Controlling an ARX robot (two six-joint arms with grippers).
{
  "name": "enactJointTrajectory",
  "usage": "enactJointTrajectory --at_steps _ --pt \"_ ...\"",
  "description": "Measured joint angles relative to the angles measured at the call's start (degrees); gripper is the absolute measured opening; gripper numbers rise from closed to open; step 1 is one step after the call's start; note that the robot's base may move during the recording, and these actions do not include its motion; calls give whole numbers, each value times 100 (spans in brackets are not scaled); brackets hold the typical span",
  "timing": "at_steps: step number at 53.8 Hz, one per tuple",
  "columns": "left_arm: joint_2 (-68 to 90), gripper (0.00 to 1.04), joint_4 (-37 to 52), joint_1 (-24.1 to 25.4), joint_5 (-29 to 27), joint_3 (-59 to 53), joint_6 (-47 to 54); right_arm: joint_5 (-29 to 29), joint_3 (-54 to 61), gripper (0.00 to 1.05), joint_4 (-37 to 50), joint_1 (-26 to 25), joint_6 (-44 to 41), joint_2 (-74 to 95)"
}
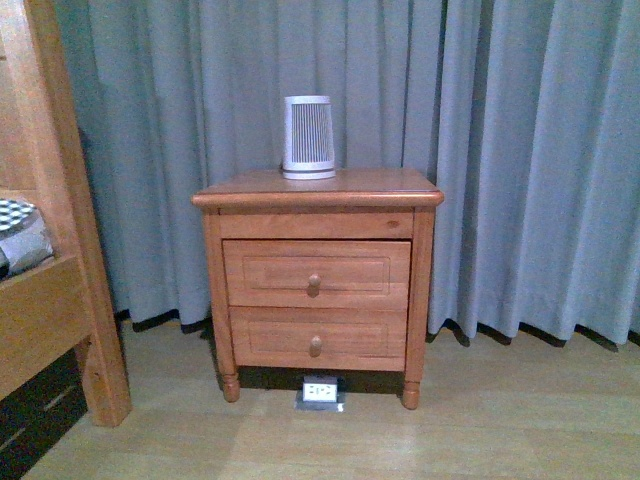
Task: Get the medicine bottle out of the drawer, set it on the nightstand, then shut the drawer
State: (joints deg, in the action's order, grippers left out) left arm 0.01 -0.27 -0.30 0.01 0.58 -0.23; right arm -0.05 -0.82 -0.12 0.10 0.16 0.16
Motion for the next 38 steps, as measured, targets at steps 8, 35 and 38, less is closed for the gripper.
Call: enactJointTrajectory --at_steps 8,35,38 --pt "0 98 0 0 -2 0 0 2 0 98 0 0 0 0" --pt "0 98 0 0 -4 0 0 0 0 98 0 0 0 0" --pt "0 98 0 0 -2 0 0 4 0 98 2 0 0 0"
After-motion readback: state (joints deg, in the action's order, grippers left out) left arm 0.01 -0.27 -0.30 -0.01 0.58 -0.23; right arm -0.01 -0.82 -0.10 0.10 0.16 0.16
